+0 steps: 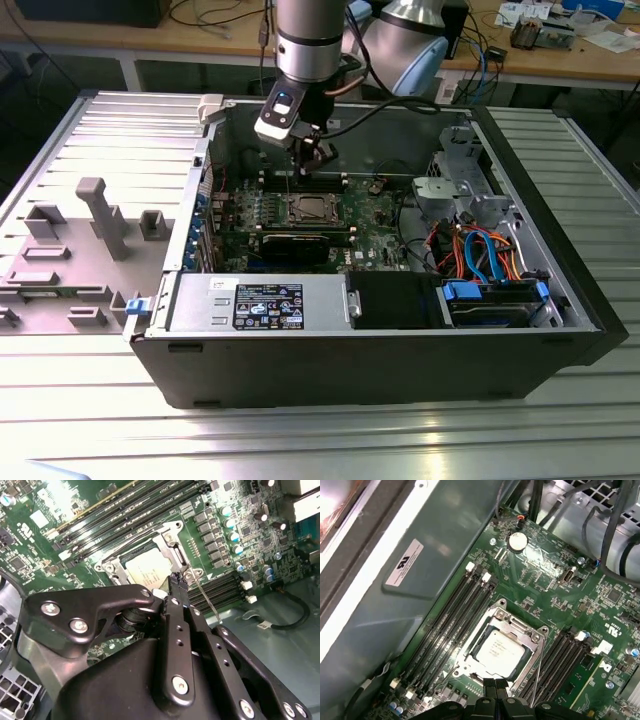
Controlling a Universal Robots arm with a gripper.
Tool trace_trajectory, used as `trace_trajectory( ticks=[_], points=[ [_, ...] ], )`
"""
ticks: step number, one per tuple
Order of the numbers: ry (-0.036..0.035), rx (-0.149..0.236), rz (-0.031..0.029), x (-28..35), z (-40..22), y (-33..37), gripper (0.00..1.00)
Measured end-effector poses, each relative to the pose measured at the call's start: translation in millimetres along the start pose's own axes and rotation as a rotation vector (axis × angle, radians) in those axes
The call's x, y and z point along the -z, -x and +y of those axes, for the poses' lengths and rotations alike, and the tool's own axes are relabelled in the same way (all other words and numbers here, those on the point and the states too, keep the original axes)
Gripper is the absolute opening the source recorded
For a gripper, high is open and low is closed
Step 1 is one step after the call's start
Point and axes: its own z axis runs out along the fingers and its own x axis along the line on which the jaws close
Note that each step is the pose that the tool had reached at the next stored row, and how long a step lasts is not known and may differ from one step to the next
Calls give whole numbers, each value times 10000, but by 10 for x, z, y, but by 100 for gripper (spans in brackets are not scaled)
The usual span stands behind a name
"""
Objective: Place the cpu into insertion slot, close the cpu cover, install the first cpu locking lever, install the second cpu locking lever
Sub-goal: 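Install the first cpu locking lever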
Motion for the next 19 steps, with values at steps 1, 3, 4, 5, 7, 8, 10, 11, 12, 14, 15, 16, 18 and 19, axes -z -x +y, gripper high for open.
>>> trace_trajectory(
  ticks=[1,3,4,5,7,8,10,11,12,14,15,16,18,19],
  points=[
    [1,15,1,-1,-23,-16,11],
    [1,143,4,-1,-32,-21,11],
    [-1,270,4,-1,-32,-21,11],
    [-3,392,3,-1,-33,-21,11],
    [-6,682,2,-2,-33,-21,11],
    [-7,877,2,-4,-33,-21,11],
    [-12,1462,-1,-8,-33,-21,11],
    [-13,1715,-1,-11,-33,-21,11],
    [-17,1939,-3,-13,-33,-21,11],
    [-21,2433,-4,-16,-33,-21,11],
    [-23,2683,-6,-18,-33,-21,11],
    [-26,2926,-7,-19,-33,-21,11],
    [-26,3059,-7,-20,-38,-25,11],
    [-25,3106,-7,-21,-53,-34,11]
  ],
)
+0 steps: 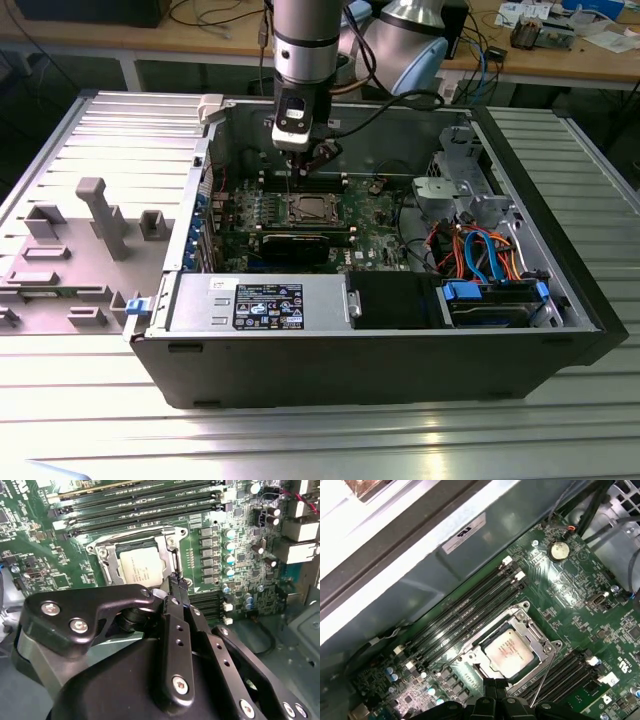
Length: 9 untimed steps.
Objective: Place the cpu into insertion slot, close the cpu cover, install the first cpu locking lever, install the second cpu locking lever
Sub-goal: 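Install the first cpu locking lever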
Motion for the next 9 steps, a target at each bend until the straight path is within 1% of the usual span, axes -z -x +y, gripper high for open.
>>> trace_trajectory(
  ticks=[2,4,5,6,8,9],
  points=[
    [-2,33,0,0,-48,-59,11],
    [-4,147,-1,-1,-56,-69,11],
    [-8,343,-1,-1,-57,-69,11],
    [-11,708,-3,-4,-57,-69,11],
    [-13,1001,-4,-6,-57,-70,11],
    [-14,1237,-5,-9,-57,-70,11]
  ],
)
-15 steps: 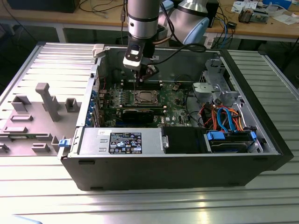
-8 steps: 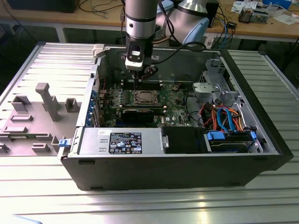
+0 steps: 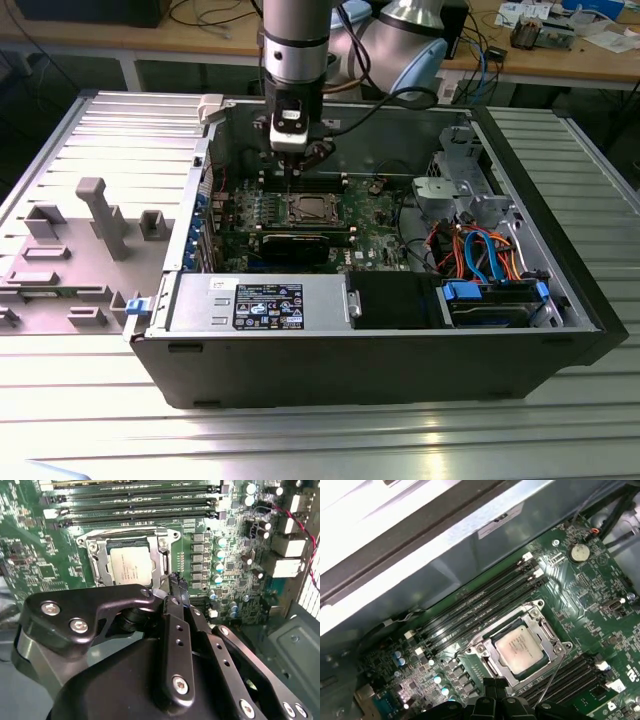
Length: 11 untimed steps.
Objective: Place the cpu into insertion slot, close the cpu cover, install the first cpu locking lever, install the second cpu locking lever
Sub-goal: 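Install the first cpu locking lever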
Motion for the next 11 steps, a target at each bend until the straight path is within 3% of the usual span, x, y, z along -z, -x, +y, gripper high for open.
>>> trace_trajectory(
  ticks=[7,11],
  points=[
    [-11,1072,-4,-11,0,0,11],
    [-13,1333,-5,-12,-1,-2,11]
  ],
)
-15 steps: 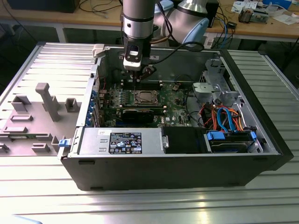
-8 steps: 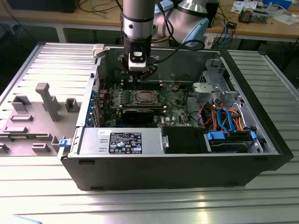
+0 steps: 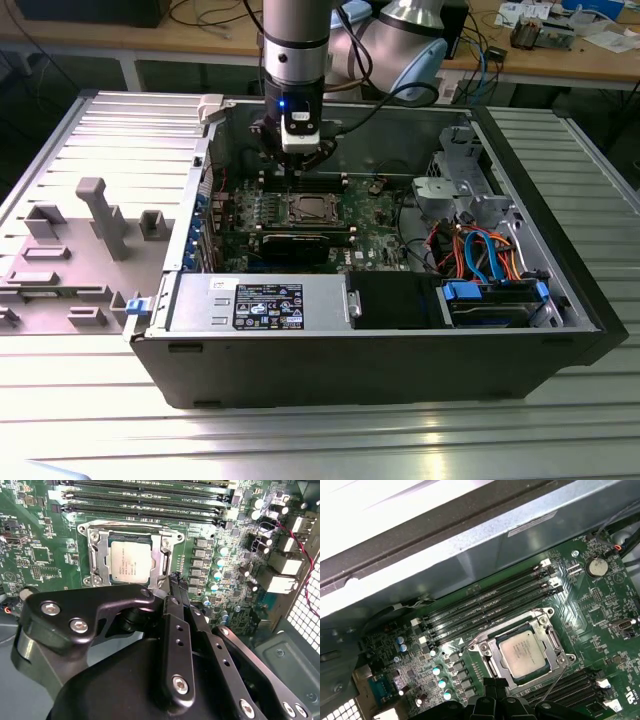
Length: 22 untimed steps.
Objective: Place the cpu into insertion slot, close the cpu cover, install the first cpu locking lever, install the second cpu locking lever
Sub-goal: 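Install the first cpu locking lever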
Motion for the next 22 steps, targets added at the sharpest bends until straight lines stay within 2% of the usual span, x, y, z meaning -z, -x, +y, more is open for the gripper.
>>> trace_trajectory(
  ticks=[13,18,20,22],
  points=[
    [0,45,0,-1,-1,-3,11],
    [-7,574,-2,-3,-4,-8,11],
    [-11,1064,-4,-4,-4,-8,11],
    [-14,1386,-5,-4,-4,-8,11]
  ],
)
